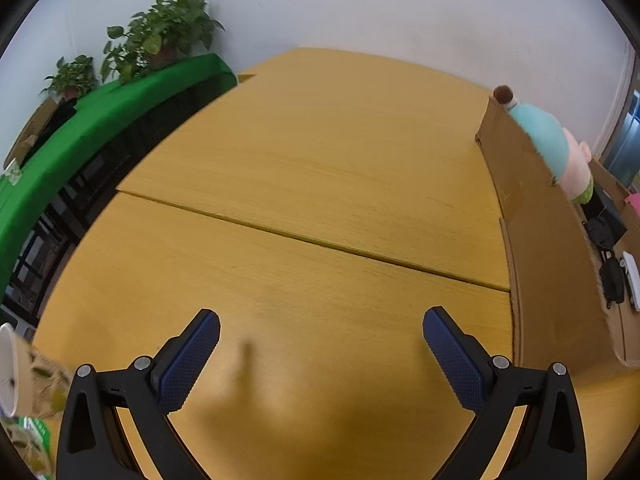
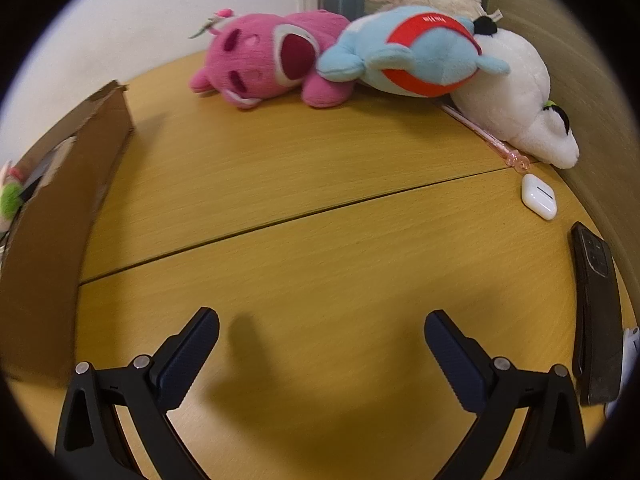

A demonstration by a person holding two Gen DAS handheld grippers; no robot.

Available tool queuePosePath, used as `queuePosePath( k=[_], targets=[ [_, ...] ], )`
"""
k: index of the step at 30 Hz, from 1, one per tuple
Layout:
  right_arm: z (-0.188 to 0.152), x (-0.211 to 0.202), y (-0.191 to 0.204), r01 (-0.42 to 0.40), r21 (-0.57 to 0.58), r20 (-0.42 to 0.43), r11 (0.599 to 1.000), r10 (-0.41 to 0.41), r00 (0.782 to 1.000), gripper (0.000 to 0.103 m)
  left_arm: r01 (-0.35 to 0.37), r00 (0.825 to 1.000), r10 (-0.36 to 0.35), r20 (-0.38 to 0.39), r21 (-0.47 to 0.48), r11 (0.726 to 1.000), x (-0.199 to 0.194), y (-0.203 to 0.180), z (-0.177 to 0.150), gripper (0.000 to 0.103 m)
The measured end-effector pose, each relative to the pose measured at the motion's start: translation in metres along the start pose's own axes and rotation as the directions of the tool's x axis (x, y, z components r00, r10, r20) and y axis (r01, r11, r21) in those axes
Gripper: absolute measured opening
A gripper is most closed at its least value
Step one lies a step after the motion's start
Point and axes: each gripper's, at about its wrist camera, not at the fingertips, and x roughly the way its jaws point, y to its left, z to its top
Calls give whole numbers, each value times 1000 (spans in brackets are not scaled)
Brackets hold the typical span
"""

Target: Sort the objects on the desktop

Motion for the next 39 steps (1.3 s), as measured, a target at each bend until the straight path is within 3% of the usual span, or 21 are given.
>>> queuePosePath(
  k=[2, 5, 7, 12, 20, 39],
  targets=[
    [9, 15, -1, 3, -24, -13, 1000, -3, 1000, 102, 20, 999, -20, -37, 13, 1000, 15, -8, 6, 103],
    [21, 31, -7, -20, -23, 8, 1000, 20, 1000, 103, -3, 998, 6, -70, 46, 999, 35, -16, 4, 103],
    [26, 39, -9, -26, -32, 37, 999, 27, 999, 103, -8, 1000, 10, -19, 80, 997, 35, -23, 1, 103],
    [46, 47, -7, -19, -23, 37, 1000, 20, 999, 103, 14, 1000, -14, -8, 94, 996, 38, -24, 4, 103],
    [42, 36, -11, -18, -24, 40, 1000, 19, 999, 103, 19, 1000, -17, -18, 90, 996, 44, -19, 25, 103],
    [43, 35, -11, -17, -25, 41, 1000, 18, 999, 103, 4, 1000, -2, -17, 73, 997, 38, -19, 25, 103]
  ],
)
